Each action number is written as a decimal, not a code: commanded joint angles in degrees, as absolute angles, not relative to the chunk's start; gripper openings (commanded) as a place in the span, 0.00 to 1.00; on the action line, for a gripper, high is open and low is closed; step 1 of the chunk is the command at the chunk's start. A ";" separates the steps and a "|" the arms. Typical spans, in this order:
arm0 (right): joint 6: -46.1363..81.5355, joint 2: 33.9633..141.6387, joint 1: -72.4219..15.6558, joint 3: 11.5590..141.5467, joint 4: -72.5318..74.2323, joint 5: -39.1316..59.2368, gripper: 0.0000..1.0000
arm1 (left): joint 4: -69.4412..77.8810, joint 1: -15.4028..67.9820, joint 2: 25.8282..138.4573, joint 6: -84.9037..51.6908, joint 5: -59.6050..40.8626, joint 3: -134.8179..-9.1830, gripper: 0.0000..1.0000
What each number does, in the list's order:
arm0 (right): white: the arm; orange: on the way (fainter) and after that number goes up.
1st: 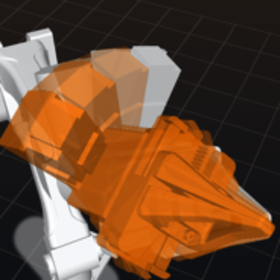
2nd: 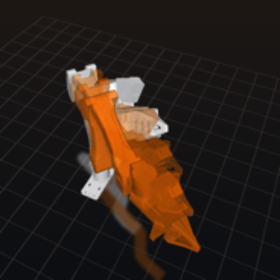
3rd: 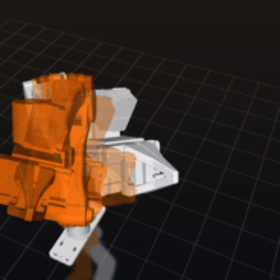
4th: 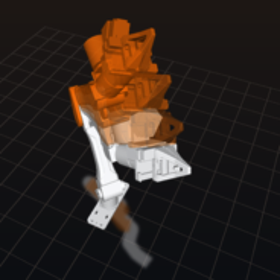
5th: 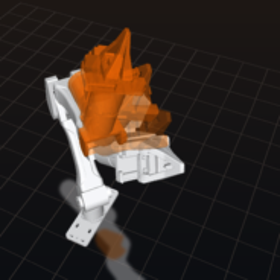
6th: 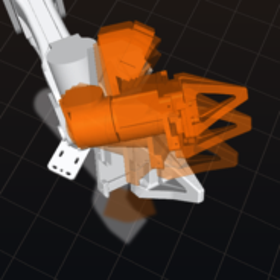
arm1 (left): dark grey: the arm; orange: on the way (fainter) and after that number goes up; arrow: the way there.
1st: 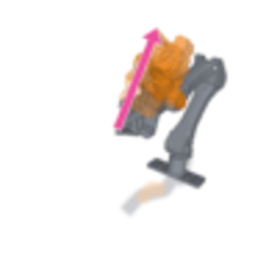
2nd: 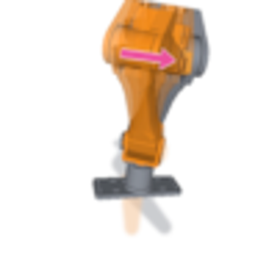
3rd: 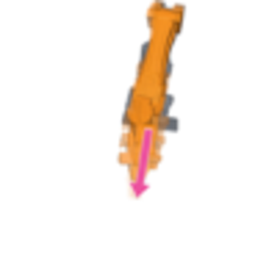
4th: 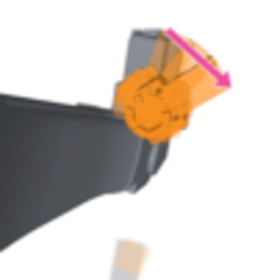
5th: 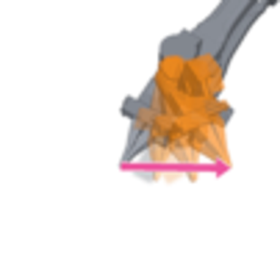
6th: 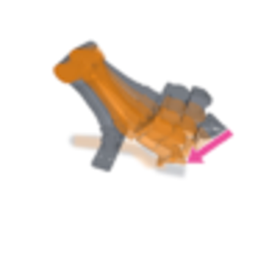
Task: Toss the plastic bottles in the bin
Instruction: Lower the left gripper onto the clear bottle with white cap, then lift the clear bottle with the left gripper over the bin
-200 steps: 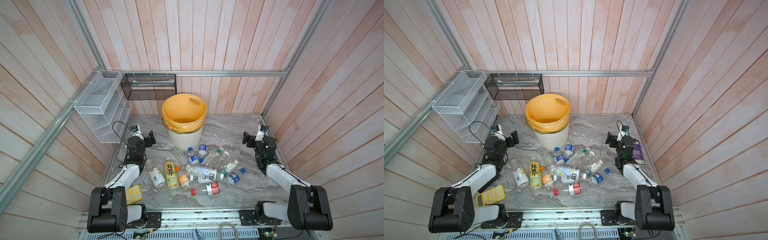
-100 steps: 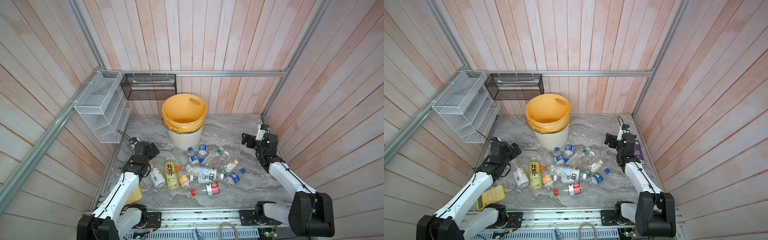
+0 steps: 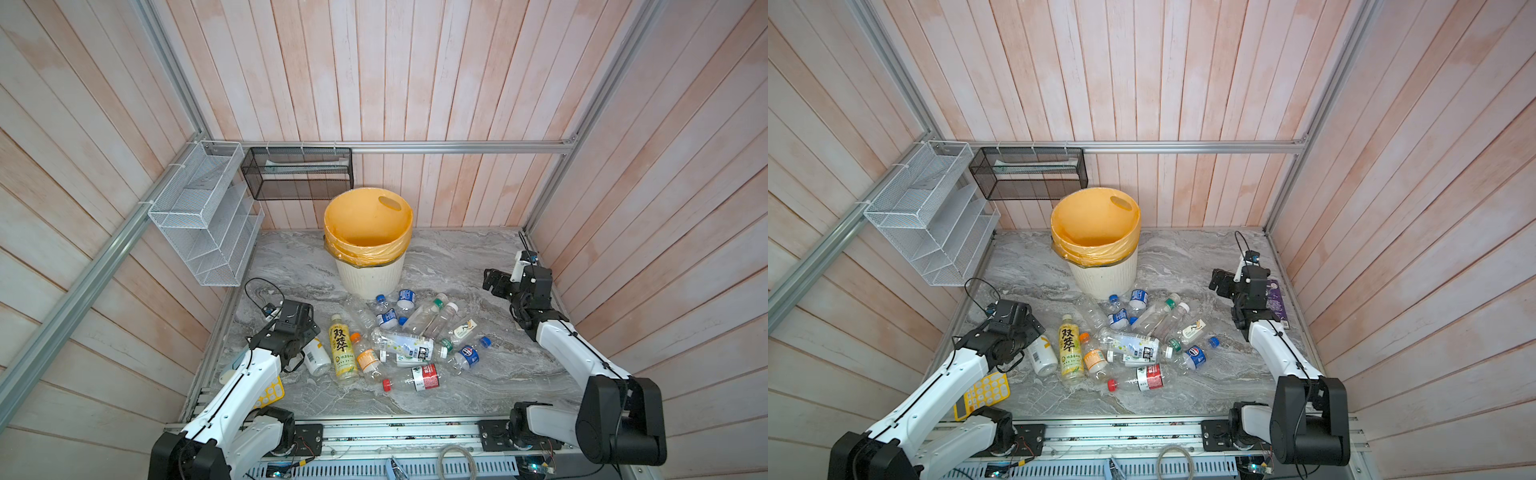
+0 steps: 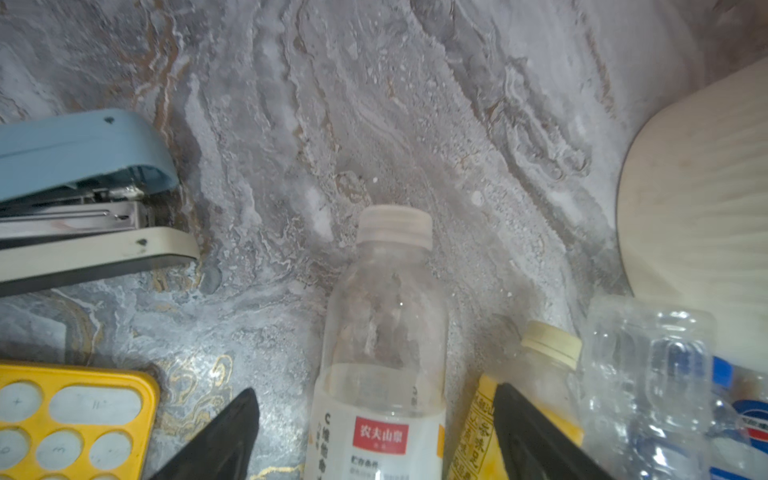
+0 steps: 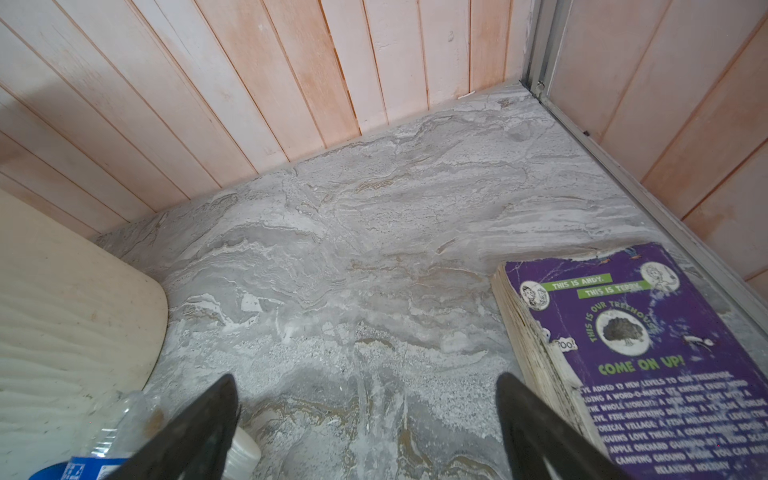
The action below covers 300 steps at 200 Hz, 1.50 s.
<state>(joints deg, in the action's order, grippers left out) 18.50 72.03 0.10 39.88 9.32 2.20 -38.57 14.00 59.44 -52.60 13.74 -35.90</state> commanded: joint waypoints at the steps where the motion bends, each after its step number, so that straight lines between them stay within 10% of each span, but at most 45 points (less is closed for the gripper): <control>1: 20.72 72.60 0.35 41.29 8.28 0.13 0.97 | -38.16 14.44 61.46 -52.91 11.56 -33.97 0.88; 167: 22.49 72.77 0.31 42.01 7.55 -2.17 0.96 | -34.26 14.50 55.41 -51.32 14.46 -36.48 0.60; 229: 24.17 71.82 0.43 40.88 9.09 -1.67 0.96 | -30.89 14.28 53.73 -36.36 22.27 -63.10 0.59; 300: 24.70 68.88 0.37 40.15 8.70 0.71 0.96 | -21.90 18.52 87.29 -23.38 9.72 -104.72 0.62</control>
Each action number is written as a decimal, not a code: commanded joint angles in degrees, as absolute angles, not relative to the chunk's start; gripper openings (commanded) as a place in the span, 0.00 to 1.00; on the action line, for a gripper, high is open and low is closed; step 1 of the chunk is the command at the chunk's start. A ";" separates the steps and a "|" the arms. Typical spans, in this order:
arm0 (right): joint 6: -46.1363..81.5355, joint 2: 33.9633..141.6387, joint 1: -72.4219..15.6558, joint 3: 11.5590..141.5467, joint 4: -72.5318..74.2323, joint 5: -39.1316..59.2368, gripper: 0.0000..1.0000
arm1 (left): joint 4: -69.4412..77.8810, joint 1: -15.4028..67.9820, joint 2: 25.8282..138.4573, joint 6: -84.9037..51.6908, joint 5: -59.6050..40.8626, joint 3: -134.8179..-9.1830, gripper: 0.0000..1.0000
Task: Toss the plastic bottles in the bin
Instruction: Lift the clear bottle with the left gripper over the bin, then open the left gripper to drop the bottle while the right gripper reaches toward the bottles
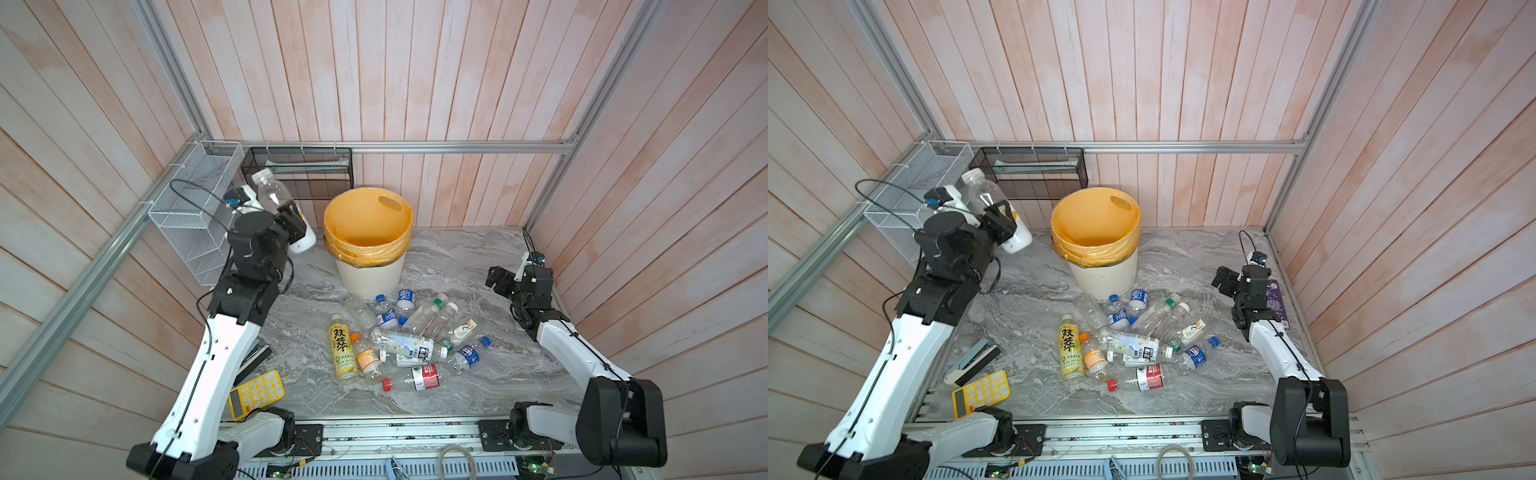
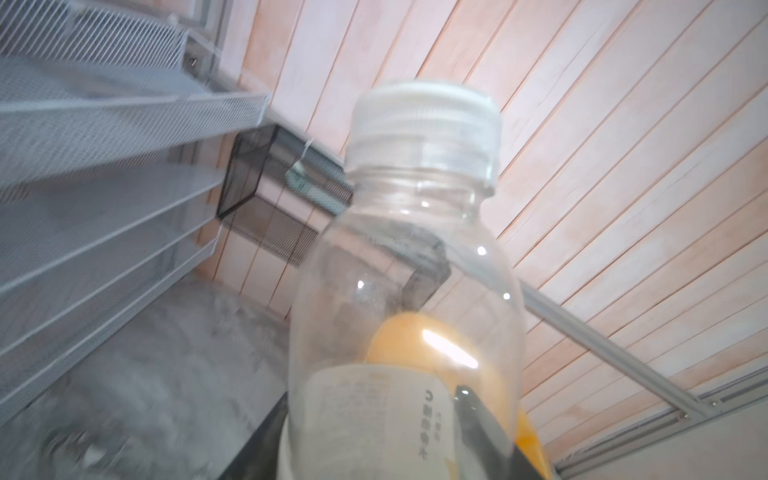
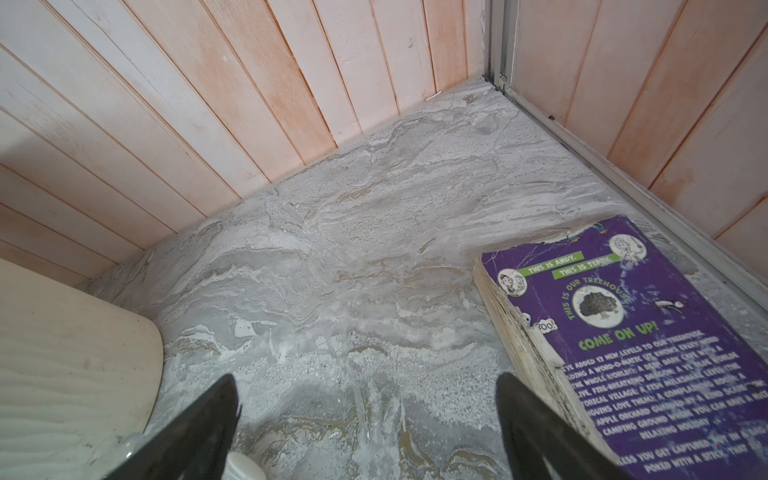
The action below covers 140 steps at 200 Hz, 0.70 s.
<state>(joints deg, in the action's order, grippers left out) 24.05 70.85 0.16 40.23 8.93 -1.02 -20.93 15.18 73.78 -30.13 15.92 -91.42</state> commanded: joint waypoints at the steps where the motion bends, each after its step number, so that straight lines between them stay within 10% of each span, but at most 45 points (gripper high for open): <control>1: 24.74 68.85 0.41 40.16 8.66 0.79 0.96 | -22.59 18.71 88.16 -23.25 9.70 -105.84 0.62; 49: 23.21 65.89 0.42 40.30 5.64 0.94 0.96 | -51.13 24.22 113.79 -17.61 13.98 -150.96 1.00; 140: 25.04 64.88 0.44 39.90 2.90 1.06 0.97 | -26.55 27.51 88.08 -14.58 20.71 -107.49 1.00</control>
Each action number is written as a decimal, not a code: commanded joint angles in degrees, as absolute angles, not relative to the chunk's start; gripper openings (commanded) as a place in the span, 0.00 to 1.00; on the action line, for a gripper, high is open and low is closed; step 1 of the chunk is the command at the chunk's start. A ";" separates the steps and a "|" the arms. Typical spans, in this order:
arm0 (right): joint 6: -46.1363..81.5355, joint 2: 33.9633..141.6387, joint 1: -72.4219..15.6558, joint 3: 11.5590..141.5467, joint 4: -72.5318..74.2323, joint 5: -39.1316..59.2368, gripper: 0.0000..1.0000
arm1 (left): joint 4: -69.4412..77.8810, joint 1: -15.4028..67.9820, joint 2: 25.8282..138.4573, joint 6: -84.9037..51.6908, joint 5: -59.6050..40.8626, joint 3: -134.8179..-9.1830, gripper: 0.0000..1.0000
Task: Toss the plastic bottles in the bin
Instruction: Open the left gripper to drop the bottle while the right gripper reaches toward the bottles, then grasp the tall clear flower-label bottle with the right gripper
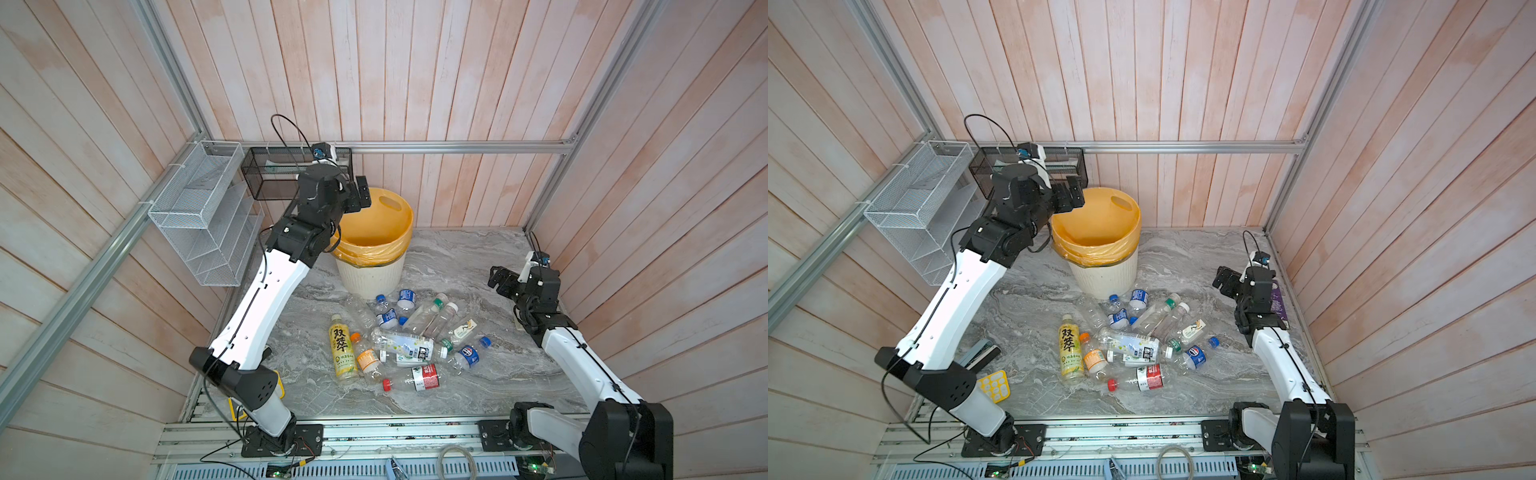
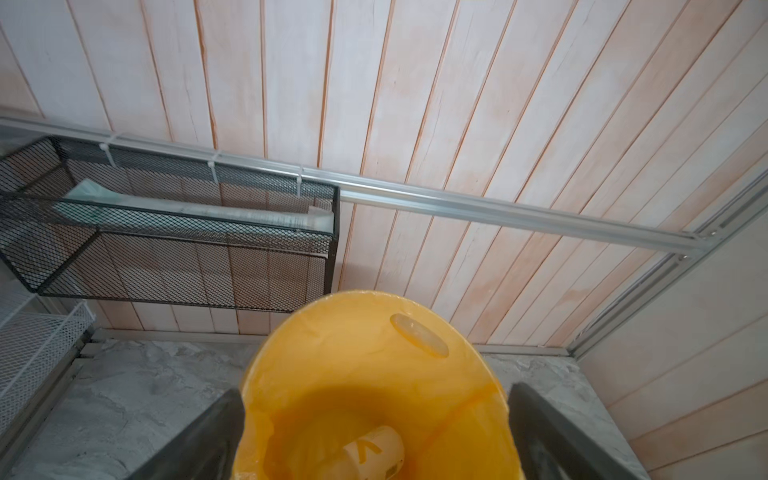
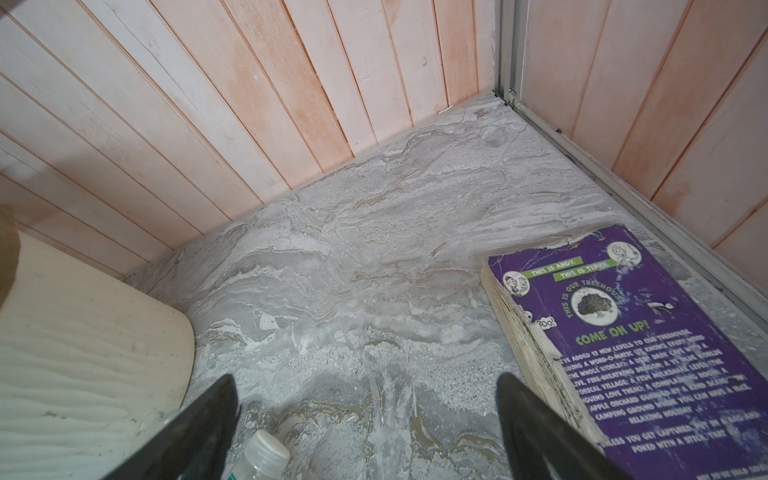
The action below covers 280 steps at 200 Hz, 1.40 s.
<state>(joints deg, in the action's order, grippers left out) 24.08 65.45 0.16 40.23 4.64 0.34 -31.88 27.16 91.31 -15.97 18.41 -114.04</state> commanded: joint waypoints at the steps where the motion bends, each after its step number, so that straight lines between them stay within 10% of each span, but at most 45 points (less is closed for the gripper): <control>1: 25.04 64.87 0.44 39.86 2.90 1.10 0.97 | -26.46 27.55 87.94 -14.54 20.73 -107.18 1.00; 113: 20.83 58.69 -4.15 38.14 2.11 11.99 0.98 | -23.17 24.83 63.25 -25.10 23.69 -65.43 1.00; 280: -5.90 69.81 -46.83 50.33 -20.51 7.07 0.96 | -20.63 8.71 55.12 -40.58 4.66 -35.34 1.00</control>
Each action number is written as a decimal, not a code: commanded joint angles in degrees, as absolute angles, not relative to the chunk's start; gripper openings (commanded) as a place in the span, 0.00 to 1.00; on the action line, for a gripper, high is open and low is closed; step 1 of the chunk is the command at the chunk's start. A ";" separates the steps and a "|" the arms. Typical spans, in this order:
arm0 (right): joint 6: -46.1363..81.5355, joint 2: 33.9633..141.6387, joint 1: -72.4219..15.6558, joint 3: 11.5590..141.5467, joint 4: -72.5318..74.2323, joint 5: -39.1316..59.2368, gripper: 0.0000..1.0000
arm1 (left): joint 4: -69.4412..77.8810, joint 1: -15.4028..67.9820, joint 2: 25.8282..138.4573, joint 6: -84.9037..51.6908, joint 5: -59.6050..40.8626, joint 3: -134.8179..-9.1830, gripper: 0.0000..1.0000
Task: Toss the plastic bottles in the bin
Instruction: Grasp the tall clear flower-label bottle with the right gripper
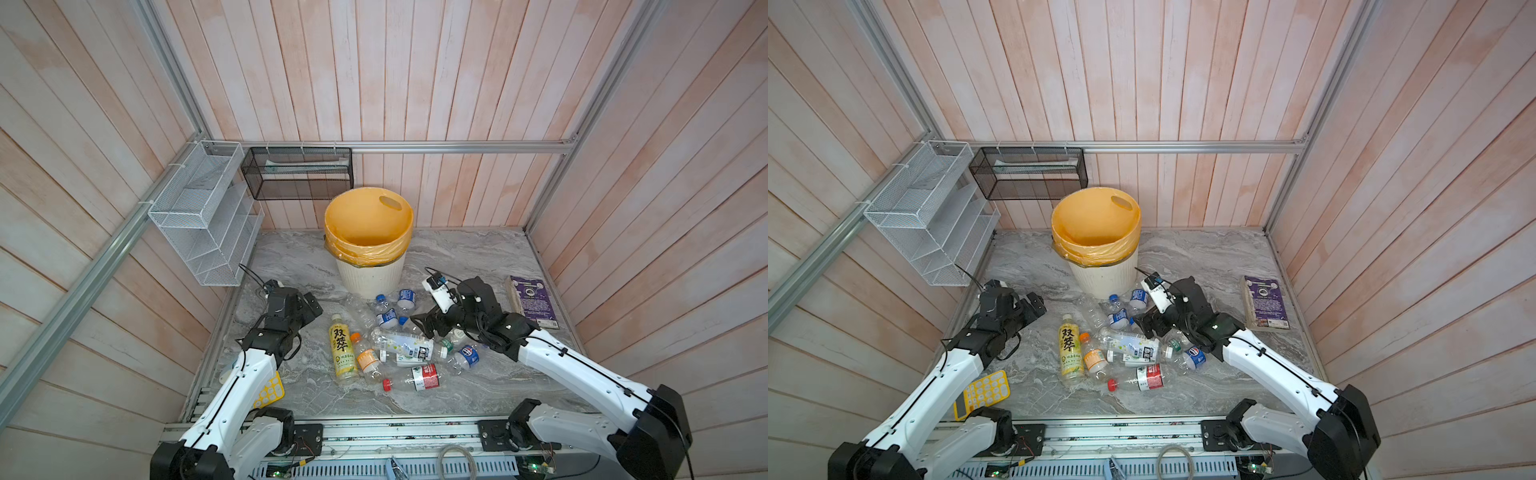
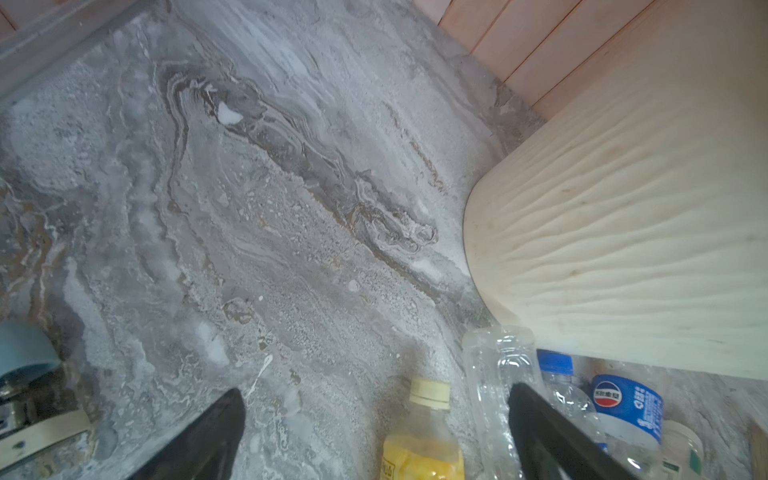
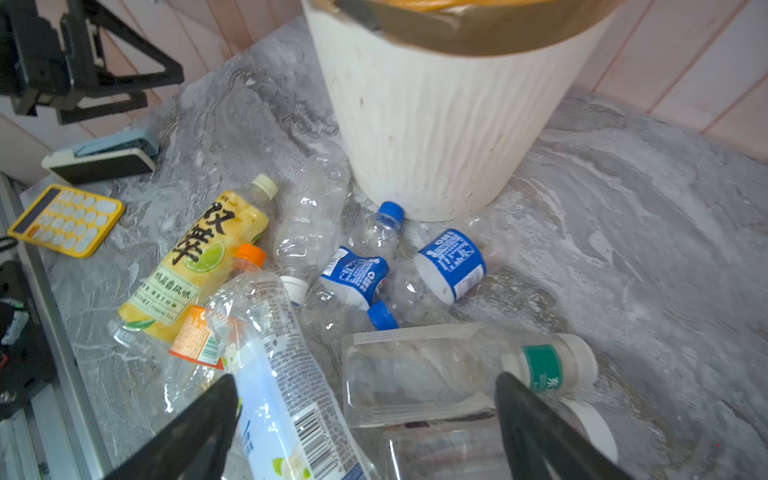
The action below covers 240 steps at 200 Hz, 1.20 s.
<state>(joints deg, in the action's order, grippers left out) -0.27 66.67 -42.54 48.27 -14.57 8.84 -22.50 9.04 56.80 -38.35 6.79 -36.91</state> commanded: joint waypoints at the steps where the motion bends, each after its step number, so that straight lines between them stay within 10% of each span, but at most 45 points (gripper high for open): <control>1: -5.90 69.81 -46.83 50.33 -20.51 7.07 0.96 | -20.60 8.71 55.07 -40.64 4.66 -35.20 1.00; 136: -14.95 85.27 -52.83 55.28 -25.44 3.15 0.87 | -23.30 8.29 52.83 -40.90 5.50 -34.07 1.00; 240: -14.86 83.33 -52.93 55.72 -23.41 5.11 0.60 | -24.17 8.18 52.13 -41.02 5.54 -34.15 1.00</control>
